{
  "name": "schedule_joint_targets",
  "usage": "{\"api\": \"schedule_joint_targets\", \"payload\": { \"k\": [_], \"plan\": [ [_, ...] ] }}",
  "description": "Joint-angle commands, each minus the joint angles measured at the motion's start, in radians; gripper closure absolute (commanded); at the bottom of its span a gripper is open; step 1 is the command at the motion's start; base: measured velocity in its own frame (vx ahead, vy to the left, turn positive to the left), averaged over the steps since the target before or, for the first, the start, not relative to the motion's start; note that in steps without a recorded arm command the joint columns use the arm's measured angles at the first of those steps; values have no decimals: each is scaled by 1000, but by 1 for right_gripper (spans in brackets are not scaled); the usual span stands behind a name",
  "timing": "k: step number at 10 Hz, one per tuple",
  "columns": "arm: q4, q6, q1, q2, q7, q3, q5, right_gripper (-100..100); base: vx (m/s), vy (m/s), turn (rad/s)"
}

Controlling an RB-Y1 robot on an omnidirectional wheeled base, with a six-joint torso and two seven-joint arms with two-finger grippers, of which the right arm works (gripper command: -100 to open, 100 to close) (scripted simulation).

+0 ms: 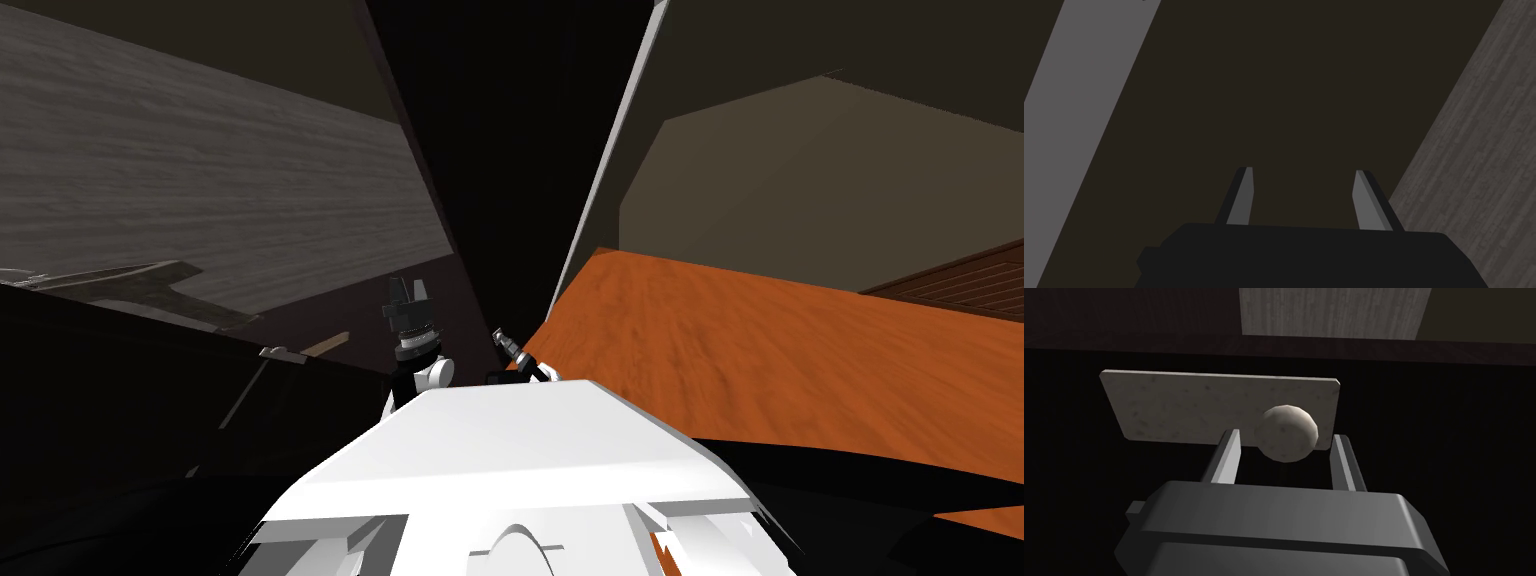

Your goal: Push the door open

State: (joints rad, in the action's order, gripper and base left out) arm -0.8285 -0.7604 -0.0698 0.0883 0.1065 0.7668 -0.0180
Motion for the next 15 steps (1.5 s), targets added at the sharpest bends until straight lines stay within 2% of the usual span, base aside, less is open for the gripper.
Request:
{"api": "schedule_joint_targets", "payload": {
  "k": [1, 5, 6, 11, 15],
  "plan": [
    [0, 0, 0, 1, 0, 0, 0, 100, -21, -26, 3],
    [0, 0, 0, 1, 0, 0, 0, 100, -9, -11, 0],
    [-5, 2, 2, 6, -2, -3, -1, -100, -96, -36, -64],
    [-11, 6, 4, 11, -5, -7, -2, -100, -135, -97, -47],
    [3, -4, 4, 4, -13, -18, -3, -100, 115, 114, 24]
  ]
}}
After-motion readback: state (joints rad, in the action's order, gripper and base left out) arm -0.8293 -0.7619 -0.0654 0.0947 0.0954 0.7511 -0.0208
